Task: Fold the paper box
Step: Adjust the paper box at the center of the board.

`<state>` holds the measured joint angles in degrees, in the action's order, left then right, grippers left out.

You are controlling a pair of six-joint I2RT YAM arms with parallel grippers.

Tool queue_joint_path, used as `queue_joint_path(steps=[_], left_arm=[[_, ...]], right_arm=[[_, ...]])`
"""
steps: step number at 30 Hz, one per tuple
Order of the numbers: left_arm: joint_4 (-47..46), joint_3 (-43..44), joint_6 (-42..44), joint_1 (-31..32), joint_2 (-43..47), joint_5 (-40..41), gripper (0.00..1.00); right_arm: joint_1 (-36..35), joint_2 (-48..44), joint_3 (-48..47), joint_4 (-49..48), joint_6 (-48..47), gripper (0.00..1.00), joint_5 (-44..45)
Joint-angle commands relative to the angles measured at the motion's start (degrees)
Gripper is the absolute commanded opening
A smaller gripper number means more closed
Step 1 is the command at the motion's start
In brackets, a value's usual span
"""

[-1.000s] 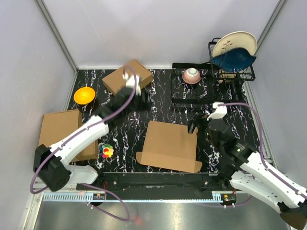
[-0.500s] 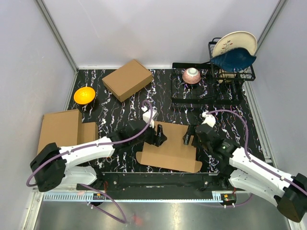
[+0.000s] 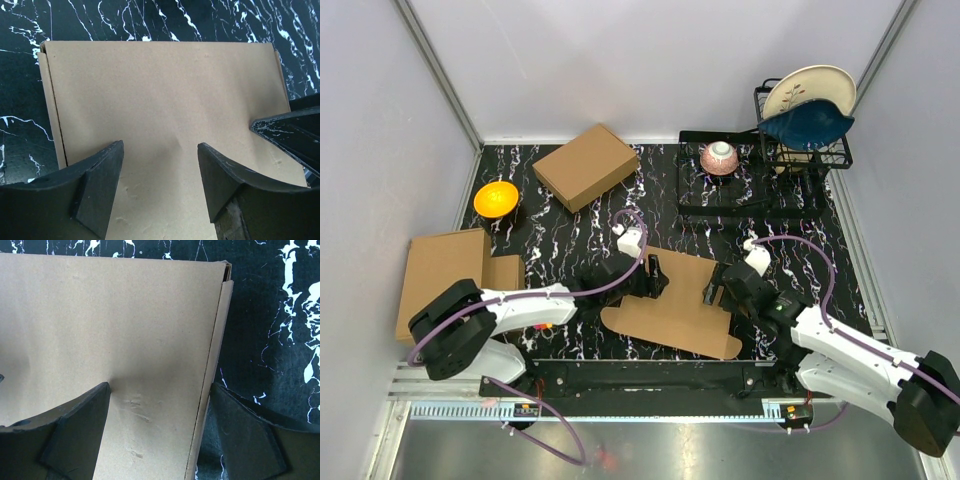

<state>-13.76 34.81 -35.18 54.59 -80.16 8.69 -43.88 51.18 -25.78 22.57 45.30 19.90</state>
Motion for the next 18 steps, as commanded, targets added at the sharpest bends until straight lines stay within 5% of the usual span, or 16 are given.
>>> queue_joint_path(steps=[1,5,18], left_arm=[[4.44,-5.89,-3.49,0.08,-4.3,1.24,0.68],[4.71,-5.02,-2.18,-1.23,-4.47,4.84,0.69],[1.45,4.82,-1.91,-15.74,-11.16,-2.1,0.68]], right_arm=[[-0.16,0.85,-0.85,2.21,5.23,0.87,3.04],[-0.24,5.41,-1.11,3.54,9.01,0.9,4.18],[-0.24,17.45,-3.04,-9.03,11.83,0.91,1.8]])
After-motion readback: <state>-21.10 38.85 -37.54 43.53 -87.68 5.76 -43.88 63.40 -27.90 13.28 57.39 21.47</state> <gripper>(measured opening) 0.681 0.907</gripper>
